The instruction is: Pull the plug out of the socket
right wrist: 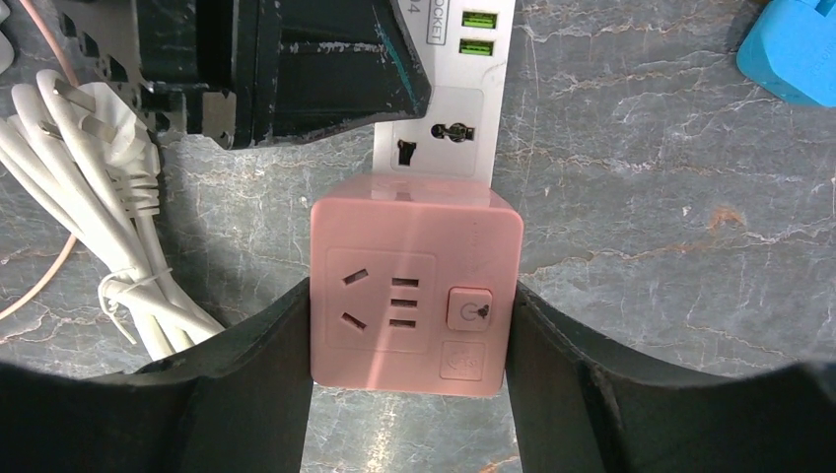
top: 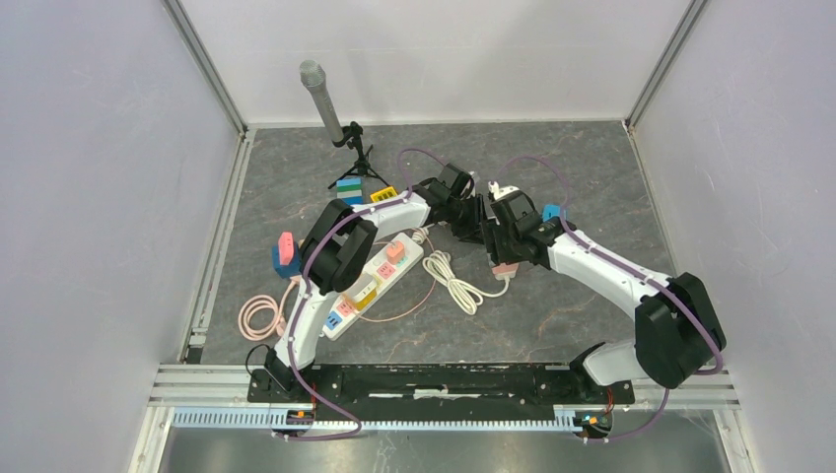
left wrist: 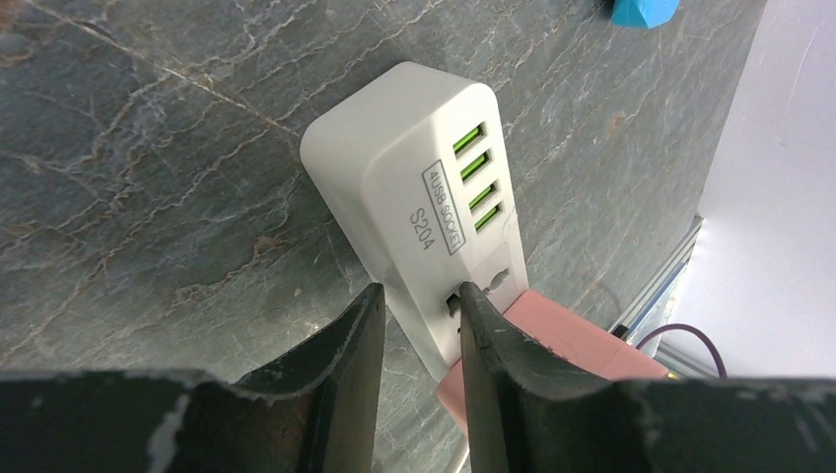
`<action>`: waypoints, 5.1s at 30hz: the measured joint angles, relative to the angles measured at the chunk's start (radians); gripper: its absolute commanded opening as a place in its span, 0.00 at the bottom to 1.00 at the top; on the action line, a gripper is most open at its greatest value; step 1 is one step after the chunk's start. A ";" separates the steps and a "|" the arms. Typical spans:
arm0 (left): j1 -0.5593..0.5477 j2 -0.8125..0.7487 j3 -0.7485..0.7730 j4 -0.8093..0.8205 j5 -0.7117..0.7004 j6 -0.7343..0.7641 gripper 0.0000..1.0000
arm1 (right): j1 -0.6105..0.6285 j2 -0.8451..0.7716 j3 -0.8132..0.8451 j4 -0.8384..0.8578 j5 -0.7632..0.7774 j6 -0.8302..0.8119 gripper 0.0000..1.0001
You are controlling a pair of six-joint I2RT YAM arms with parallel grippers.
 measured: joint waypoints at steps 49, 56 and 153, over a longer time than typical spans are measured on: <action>0.001 0.016 0.034 -0.065 0.025 -0.001 0.36 | -0.041 -0.034 -0.040 0.036 -0.104 -0.012 0.00; -0.001 0.022 0.056 -0.099 0.020 0.000 0.36 | 0.012 -0.014 -0.008 0.000 -0.019 -0.042 0.00; 0.316 -0.706 -0.397 -0.699 -0.495 0.318 0.85 | 0.138 0.006 -0.151 0.369 -0.523 -0.003 0.62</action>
